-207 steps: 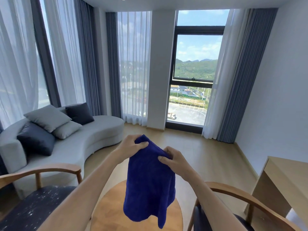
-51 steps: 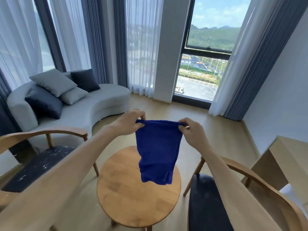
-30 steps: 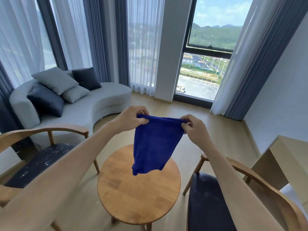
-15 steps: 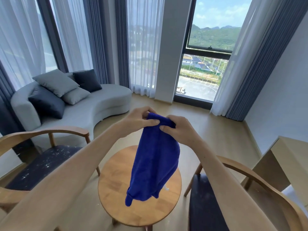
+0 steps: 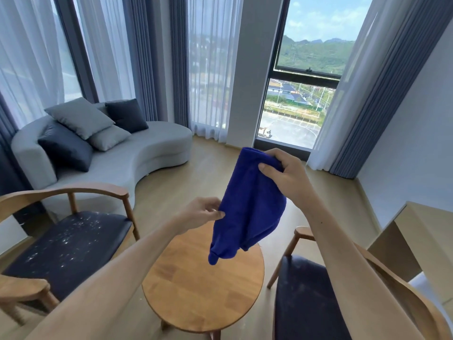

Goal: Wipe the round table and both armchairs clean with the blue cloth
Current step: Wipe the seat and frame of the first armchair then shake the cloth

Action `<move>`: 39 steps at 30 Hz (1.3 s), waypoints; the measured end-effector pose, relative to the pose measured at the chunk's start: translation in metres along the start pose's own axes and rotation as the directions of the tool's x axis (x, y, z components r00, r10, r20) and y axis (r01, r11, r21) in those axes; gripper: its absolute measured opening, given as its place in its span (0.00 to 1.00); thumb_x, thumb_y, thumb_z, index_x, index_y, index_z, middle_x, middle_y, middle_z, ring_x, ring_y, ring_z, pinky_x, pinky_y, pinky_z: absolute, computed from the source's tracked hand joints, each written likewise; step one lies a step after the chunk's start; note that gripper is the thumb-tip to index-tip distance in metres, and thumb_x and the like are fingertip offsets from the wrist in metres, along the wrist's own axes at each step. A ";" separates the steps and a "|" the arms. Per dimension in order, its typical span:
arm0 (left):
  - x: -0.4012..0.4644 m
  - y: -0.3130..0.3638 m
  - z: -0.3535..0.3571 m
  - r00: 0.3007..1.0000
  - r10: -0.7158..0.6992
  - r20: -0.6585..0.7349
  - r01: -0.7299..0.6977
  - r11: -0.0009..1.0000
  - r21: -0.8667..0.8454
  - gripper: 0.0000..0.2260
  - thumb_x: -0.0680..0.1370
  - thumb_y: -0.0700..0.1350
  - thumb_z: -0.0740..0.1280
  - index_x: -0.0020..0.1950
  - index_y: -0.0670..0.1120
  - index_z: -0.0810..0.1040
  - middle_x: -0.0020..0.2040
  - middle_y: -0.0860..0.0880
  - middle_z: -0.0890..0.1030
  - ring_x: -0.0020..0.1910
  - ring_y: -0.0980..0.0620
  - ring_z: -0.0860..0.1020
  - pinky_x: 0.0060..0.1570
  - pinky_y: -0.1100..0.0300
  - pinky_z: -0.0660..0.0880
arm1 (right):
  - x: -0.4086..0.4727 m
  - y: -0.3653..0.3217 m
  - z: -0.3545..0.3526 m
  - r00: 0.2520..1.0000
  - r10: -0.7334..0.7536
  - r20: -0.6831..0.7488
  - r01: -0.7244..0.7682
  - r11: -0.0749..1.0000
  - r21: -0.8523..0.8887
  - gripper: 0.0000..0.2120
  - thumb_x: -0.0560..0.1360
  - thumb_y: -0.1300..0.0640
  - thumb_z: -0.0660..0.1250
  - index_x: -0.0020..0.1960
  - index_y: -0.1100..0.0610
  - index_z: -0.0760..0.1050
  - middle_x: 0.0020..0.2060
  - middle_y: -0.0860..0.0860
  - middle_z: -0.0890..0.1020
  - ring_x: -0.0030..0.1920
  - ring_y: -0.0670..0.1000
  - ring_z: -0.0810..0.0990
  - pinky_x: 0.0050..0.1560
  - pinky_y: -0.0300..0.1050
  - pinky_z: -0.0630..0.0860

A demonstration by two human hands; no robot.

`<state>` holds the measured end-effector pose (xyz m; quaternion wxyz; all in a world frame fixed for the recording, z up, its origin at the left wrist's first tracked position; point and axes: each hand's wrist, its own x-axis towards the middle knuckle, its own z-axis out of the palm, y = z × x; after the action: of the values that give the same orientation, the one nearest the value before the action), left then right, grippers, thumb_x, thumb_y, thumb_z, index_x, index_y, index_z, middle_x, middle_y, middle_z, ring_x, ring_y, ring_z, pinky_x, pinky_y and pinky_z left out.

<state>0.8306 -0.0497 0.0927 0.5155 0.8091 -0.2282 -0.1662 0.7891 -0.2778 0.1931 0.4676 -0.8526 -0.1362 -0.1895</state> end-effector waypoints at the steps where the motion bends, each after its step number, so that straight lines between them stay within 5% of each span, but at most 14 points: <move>1: 0.002 0.002 -0.003 1.000 0.004 -0.022 -0.003 1.000 0.024 0.08 0.79 0.41 0.66 0.56 0.46 0.80 0.53 0.49 0.83 0.53 0.49 0.79 0.55 0.56 0.76 | -0.001 0.005 -0.005 1.000 0.009 -0.024 -0.010 0.999 -0.031 0.08 0.78 0.61 0.65 0.52 0.49 0.77 0.43 0.42 0.81 0.44 0.43 0.79 0.46 0.39 0.76; 5: 0.010 0.021 -0.026 1.000 -0.015 0.015 0.010 0.963 0.269 0.08 0.80 0.38 0.62 0.55 0.45 0.80 0.47 0.47 0.82 0.34 0.54 0.77 0.34 0.66 0.73 | -0.012 0.035 -0.022 0.997 0.049 -0.059 -0.066 0.940 -0.335 0.11 0.76 0.65 0.63 0.48 0.49 0.74 0.38 0.39 0.77 0.38 0.42 0.75 0.37 0.34 0.68; 8: 0.016 0.037 -0.037 0.998 -0.047 0.051 0.020 0.898 0.439 0.09 0.80 0.37 0.60 0.55 0.45 0.78 0.41 0.50 0.81 0.26 0.57 0.76 0.31 0.63 0.76 | -0.028 0.060 -0.021 0.987 0.157 0.020 -0.134 0.894 -0.429 0.16 0.74 0.69 0.63 0.51 0.49 0.71 0.39 0.40 0.76 0.39 0.43 0.76 0.35 0.32 0.68; 12: 0.020 0.048 -0.041 0.992 -0.074 0.105 0.004 0.835 0.551 0.10 0.80 0.38 0.59 0.51 0.49 0.77 0.37 0.49 0.81 0.31 0.55 0.79 0.41 0.57 0.80 | -0.043 0.077 -0.007 0.958 0.237 0.161 -0.150 0.895 -0.421 0.26 0.73 0.71 0.61 0.63 0.48 0.69 0.46 0.44 0.77 0.46 0.46 0.78 0.43 0.40 0.78; 18: 0.017 0.045 -0.042 0.988 -0.111 0.112 0.016 0.774 0.633 0.12 0.75 0.36 0.58 0.45 0.51 0.77 0.39 0.50 0.80 0.38 0.54 0.79 0.43 0.56 0.77 | -0.049 0.085 0.013 0.928 0.308 0.209 -0.203 0.890 -0.408 0.13 0.75 0.67 0.60 0.45 0.47 0.69 0.41 0.43 0.74 0.39 0.44 0.74 0.35 0.33 0.68; 24: 0.017 0.045 -0.041 0.988 -0.035 0.148 -0.076 0.731 0.678 0.10 0.73 0.37 0.58 0.42 0.49 0.77 0.43 0.50 0.77 0.43 0.51 0.74 0.45 0.54 0.72 | -0.059 0.089 0.026 0.893 0.358 0.272 -0.306 0.927 -0.215 0.04 0.78 0.58 0.63 0.46 0.51 0.72 0.36 0.47 0.81 0.30 0.43 0.79 0.31 0.33 0.74; 33: 0.018 0.055 -0.027 0.960 0.167 0.225 -0.276 0.706 0.653 0.09 0.68 0.34 0.59 0.31 0.43 0.73 0.40 0.57 0.73 0.37 0.57 0.71 0.38 0.64 0.68 | -0.065 0.098 0.052 0.857 0.310 0.412 -0.145 0.911 -0.385 0.08 0.76 0.61 0.63 0.51 0.52 0.78 0.45 0.45 0.81 0.46 0.46 0.79 0.44 0.38 0.77; 39: 0.014 0.064 -0.022 0.934 0.203 0.294 -0.353 0.659 0.665 0.10 0.66 0.32 0.59 0.29 0.46 0.71 0.39 0.57 0.72 0.37 0.54 0.72 0.38 0.58 0.72 | -0.063 0.105 0.064 0.878 0.253 0.407 -0.048 0.892 -0.450 0.09 0.74 0.59 0.65 0.52 0.53 0.81 0.75 0.46 0.60 0.73 0.52 0.59 0.65 0.52 0.69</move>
<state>0.8407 -0.0635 0.1592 0.1597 0.8791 -0.4447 -0.0624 0.7881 -0.2818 0.0548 0.2385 -0.9622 -0.1288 0.0284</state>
